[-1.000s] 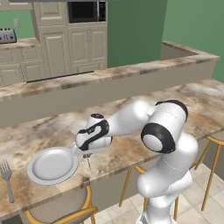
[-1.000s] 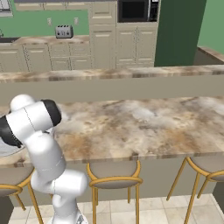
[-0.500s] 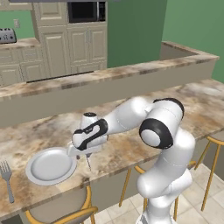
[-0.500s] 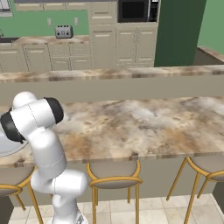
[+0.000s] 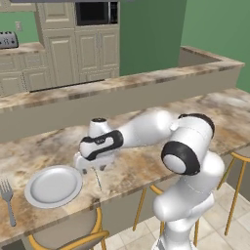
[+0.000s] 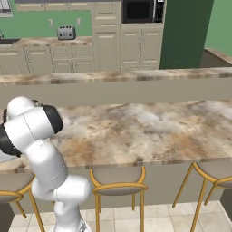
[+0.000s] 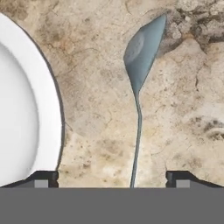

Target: Take the fork and place it on the left side of the plate. Then take the spoon and place it on the right side of the plate. Make sure they're directly next to the plate.

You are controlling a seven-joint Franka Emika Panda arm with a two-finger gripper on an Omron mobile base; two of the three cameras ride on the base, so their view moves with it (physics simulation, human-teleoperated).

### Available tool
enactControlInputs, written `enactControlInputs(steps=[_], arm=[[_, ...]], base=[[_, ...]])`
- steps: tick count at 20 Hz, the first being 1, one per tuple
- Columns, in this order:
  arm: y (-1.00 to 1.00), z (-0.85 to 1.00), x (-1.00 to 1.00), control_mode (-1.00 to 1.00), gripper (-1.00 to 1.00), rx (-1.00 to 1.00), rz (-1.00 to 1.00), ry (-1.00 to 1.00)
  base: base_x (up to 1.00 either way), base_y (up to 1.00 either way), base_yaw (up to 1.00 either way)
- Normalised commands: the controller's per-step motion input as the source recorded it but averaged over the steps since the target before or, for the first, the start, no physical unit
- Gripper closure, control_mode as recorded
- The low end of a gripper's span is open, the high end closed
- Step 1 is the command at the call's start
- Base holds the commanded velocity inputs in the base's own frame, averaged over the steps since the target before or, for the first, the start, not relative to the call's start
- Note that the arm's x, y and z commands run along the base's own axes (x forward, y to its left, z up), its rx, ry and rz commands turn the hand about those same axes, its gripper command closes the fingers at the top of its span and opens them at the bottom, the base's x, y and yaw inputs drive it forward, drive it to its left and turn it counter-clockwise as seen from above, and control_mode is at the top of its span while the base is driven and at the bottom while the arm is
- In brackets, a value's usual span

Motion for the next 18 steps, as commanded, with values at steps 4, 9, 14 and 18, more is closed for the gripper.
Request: enactControlInputs(steps=[4,9,14,18], arm=[[-0.43,0.78,-0.37,-1.00,-1.00,0.00,0.00,0.00],[-0.38,0.86,-0.54,-1.00,-1.00,0.01,0.00,0.00],[-0.24,0.87,-0.83,-1.00,-1.00,0.03,0.00,0.00],[-0.03,0.94,-0.97,-1.00,-1.00,0.03,0.00,0.00]], base=[[0.00,0.00,0.00],[0.00,0.00,0.00],[0.00,0.00,0.00],[0.00,0.00,0.00]])
